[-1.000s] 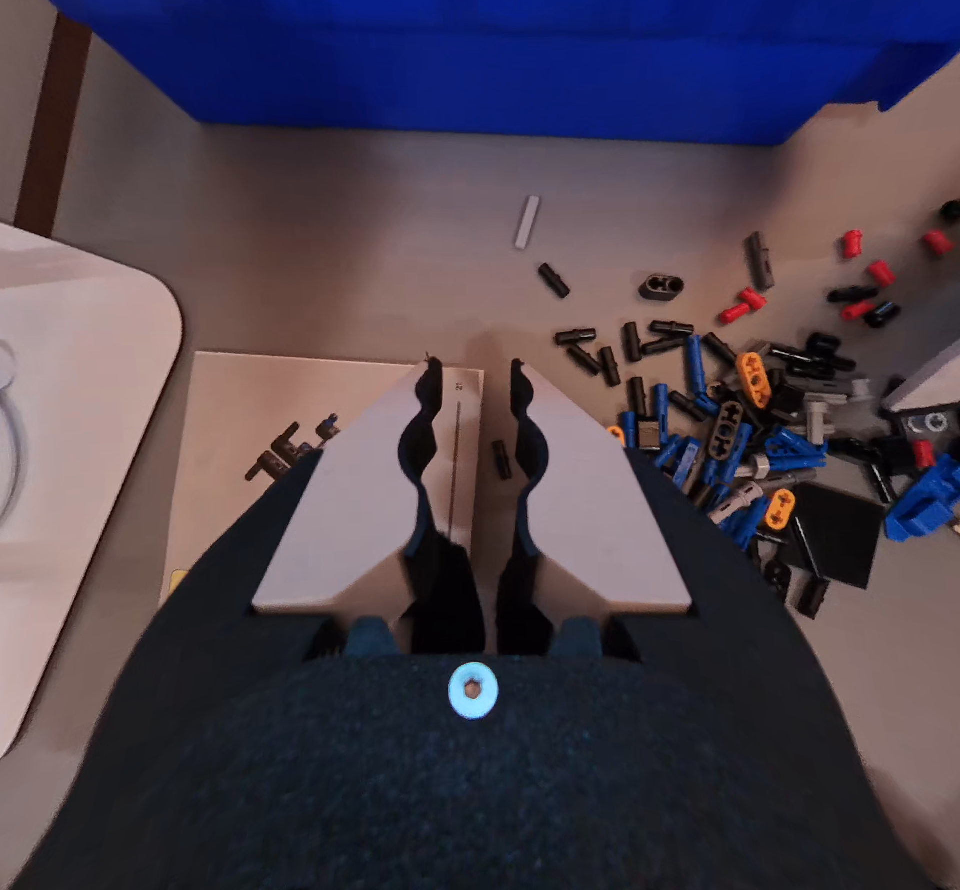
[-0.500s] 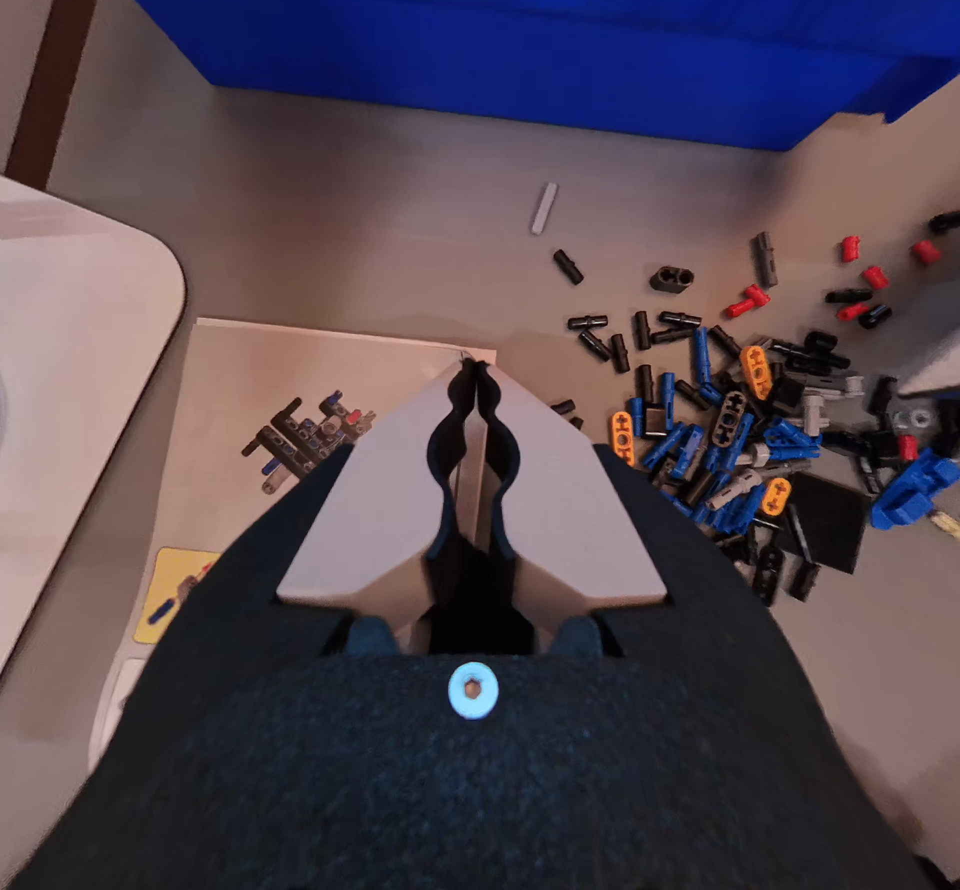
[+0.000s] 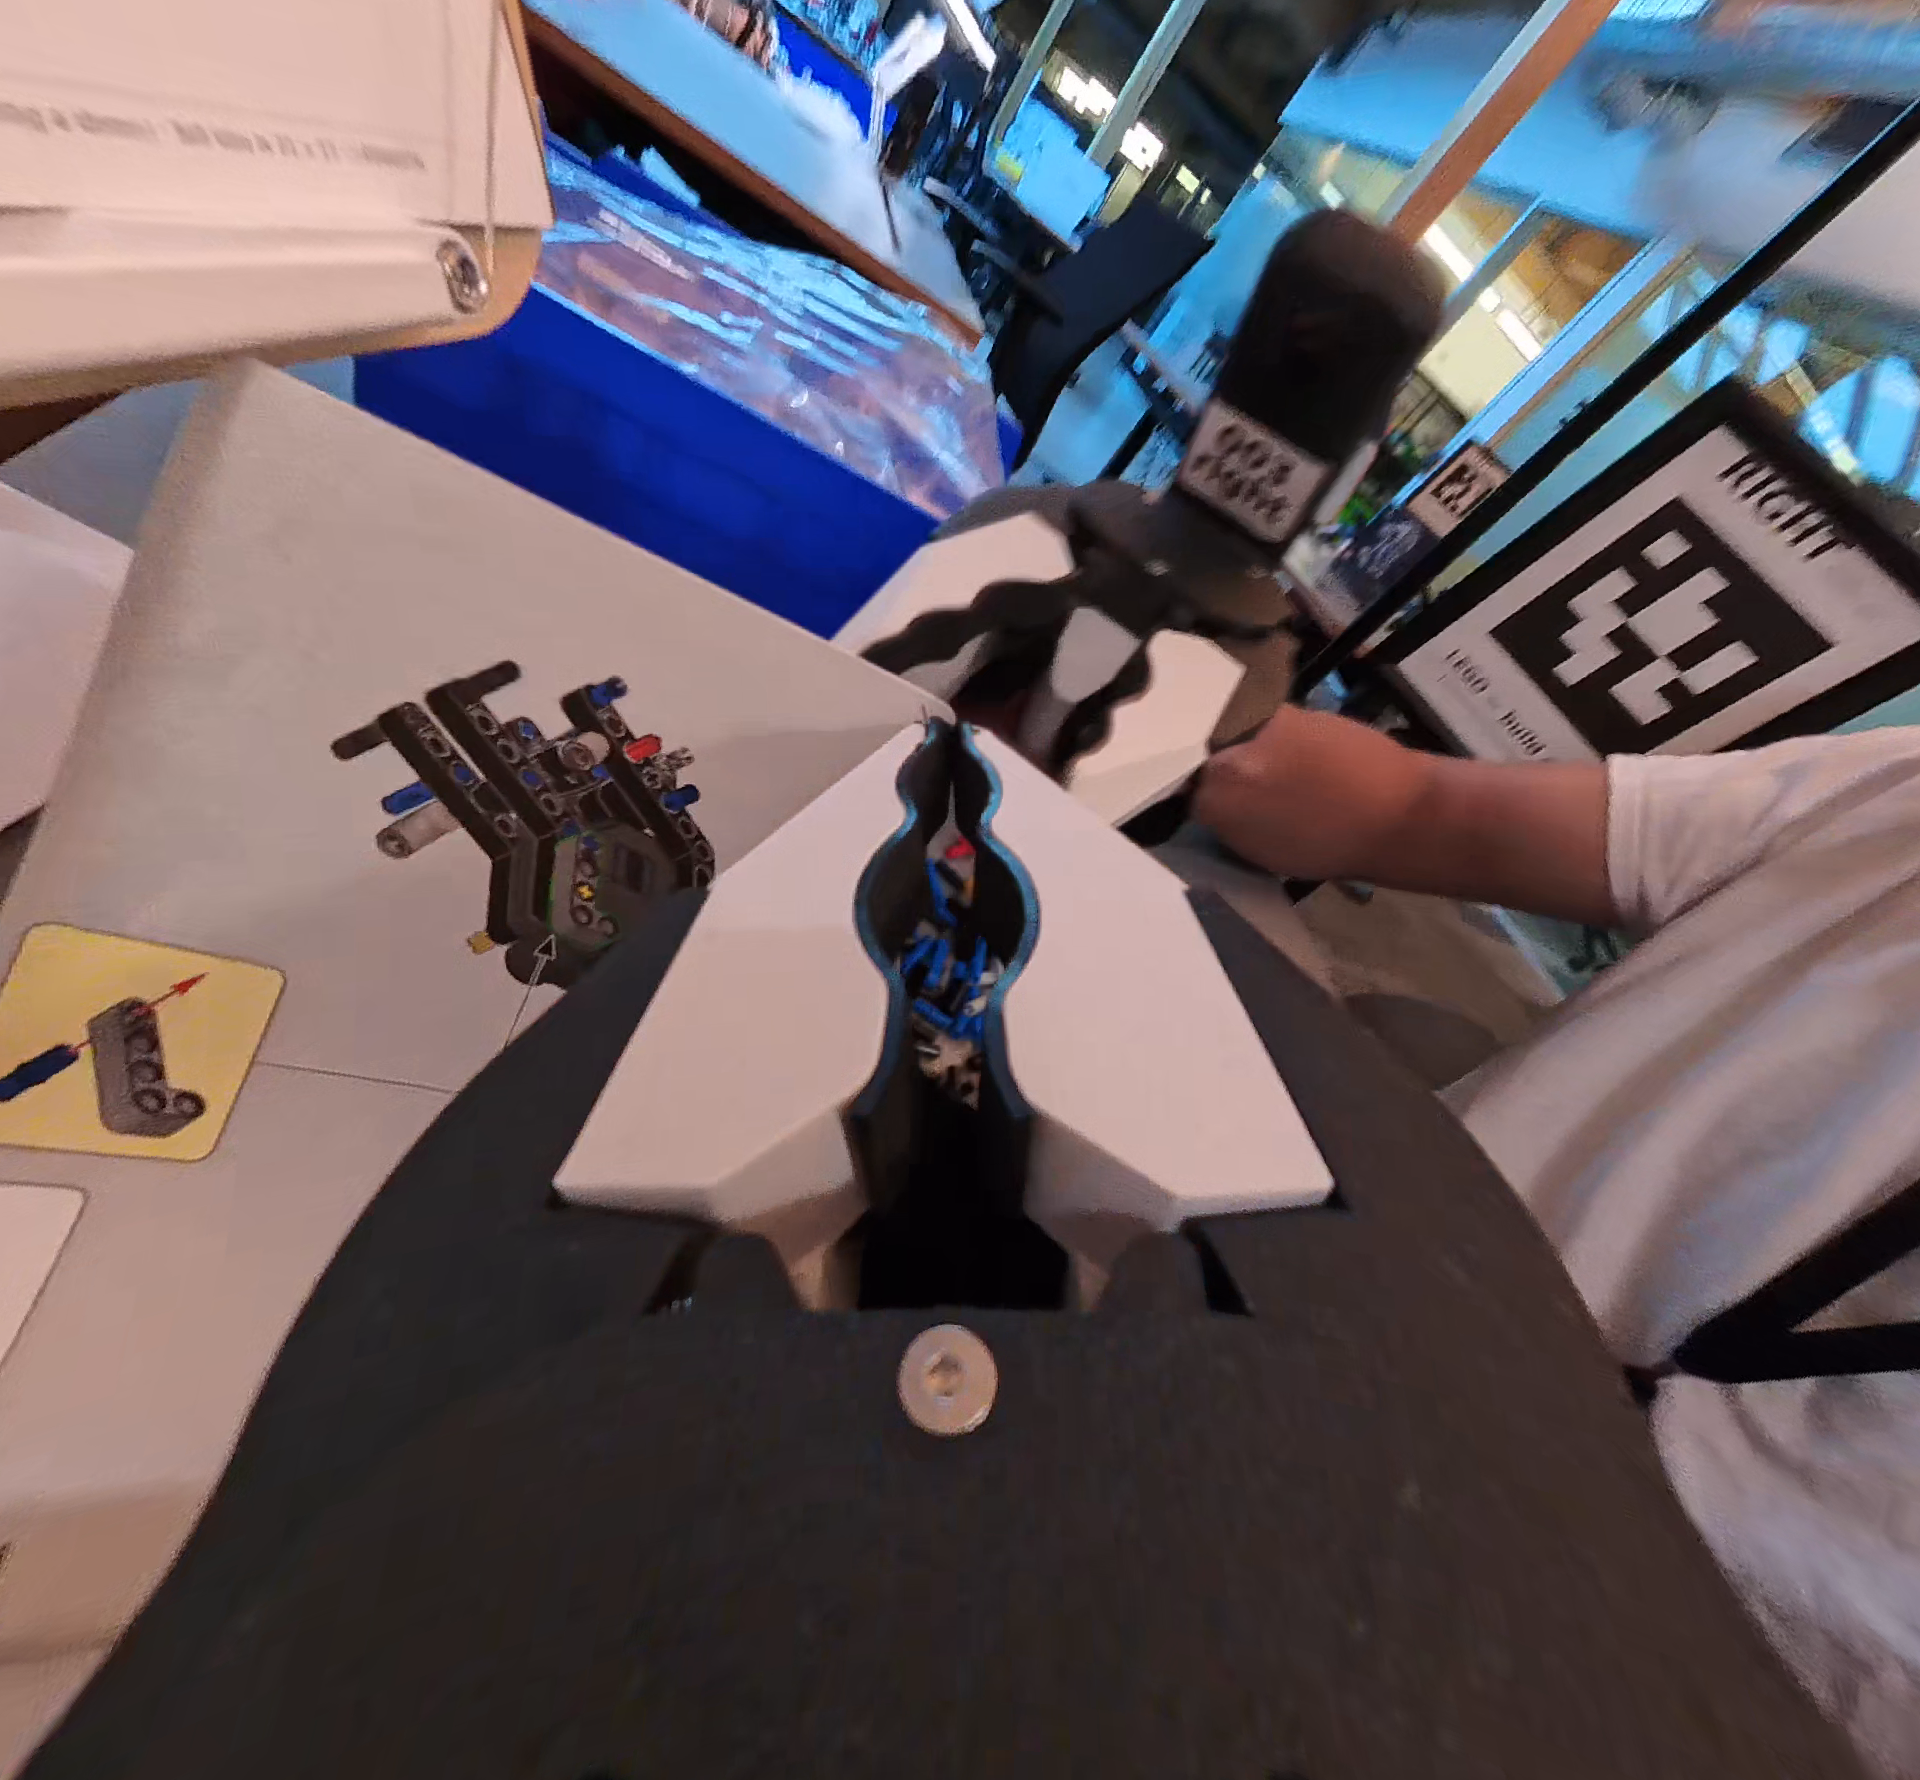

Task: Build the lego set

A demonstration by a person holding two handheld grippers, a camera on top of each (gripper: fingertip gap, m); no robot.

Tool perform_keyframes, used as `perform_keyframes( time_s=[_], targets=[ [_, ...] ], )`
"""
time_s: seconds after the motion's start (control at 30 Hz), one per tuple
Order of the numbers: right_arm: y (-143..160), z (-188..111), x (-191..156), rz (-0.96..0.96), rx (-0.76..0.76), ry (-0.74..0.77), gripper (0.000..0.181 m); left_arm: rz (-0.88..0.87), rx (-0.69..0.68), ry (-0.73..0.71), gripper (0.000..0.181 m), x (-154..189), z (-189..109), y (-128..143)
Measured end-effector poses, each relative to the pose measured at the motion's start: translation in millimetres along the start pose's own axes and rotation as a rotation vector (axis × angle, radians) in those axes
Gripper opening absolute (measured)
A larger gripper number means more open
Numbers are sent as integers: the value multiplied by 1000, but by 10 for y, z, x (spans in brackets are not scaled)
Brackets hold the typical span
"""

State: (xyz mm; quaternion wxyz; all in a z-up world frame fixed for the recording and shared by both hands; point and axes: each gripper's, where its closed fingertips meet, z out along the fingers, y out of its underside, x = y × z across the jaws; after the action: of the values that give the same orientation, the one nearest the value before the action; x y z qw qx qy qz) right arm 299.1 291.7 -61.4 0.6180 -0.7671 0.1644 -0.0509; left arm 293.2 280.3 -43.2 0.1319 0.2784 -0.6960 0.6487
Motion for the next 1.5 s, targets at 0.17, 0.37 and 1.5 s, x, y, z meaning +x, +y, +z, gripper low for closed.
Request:
perform_keyframes(
  time_s=[0.17, 0.37, 1.5],
  targets=[
    [-122, 160, -101, -3, 99, -143, 31, -25, 63, 39, 0, 66, -225, -88],
    [-161, 199, -135, -69, 118, -174, 13, -16, 49, 38, 0, 51, -278, -103],
    [309, -140, 161, -193, -276, 146, 31, 161, -59, -646, 0, -95, -1444, 342]
  ],
)
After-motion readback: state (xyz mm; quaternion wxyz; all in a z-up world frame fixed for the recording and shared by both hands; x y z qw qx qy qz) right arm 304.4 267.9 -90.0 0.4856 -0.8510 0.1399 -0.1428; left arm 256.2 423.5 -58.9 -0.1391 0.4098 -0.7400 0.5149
